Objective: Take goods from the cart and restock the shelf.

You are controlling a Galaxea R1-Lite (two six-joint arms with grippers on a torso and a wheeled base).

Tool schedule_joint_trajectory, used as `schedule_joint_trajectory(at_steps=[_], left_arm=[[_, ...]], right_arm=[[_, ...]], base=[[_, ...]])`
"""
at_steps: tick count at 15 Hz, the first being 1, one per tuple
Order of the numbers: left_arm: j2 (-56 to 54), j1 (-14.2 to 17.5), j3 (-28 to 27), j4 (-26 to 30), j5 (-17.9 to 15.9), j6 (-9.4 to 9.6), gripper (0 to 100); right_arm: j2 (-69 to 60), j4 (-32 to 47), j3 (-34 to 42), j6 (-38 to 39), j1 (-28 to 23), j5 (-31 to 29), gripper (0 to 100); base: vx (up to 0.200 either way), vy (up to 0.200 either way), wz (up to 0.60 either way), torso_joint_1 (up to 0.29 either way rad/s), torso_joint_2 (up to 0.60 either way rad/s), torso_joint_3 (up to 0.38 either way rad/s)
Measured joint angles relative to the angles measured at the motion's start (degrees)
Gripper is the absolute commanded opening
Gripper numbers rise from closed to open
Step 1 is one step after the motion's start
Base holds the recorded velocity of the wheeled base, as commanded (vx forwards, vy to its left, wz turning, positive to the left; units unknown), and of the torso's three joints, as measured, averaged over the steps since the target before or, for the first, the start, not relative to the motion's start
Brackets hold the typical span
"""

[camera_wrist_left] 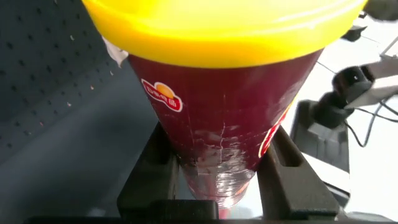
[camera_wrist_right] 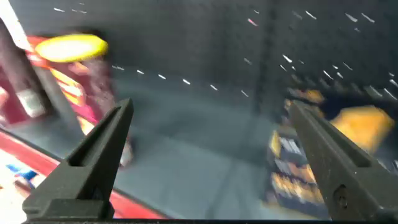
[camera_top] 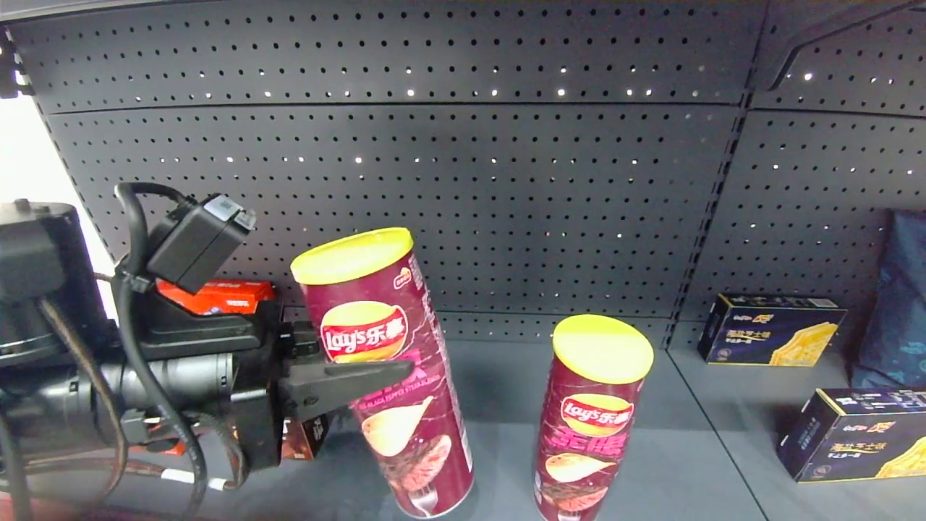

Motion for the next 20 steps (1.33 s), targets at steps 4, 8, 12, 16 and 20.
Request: schedule_joint_trajectory(at_steps=[4,8,12,16,20], left_arm=[[6.3,0.5,-3.2,-2.1,-0.2,0.83,0],[11.0,0.4,-3.8,-5.2,0.8,2.71,0],[15.7,0.5,-6.9,-6.2,1.4,3.06,0],[20.8,0.7,-14.0,-5.7,1.5,3.15,0],[26.1,0.4,-18.9,-5.6,1.5,5.22,0]], right_arm=[[-10.3,10.6,1.1,-0.4,-3.8,-0.6,100],[-19.6,11.6,6.8,-1.7,-5.8,-2.8,100],[-22.4,9.8,10.7,-2.8,-6.3,-5.2,100],[-23.0,9.4,14.6,-3.9,-6.3,-9.8,100],[-23.2,10.9,15.2,-3.6,-6.2,-10.0,100]], base=[[0.0,0.0,0.0,0.0,0.0,0.0],[0.0,0.0,0.0,0.0,0.0,0.0],[0.0,0.0,0.0,0.0,0.0,0.0],[0.0,0.0,0.0,0.0,0.0,0.0],[0.0,0.0,0.0,0.0,0.0,0.0]])
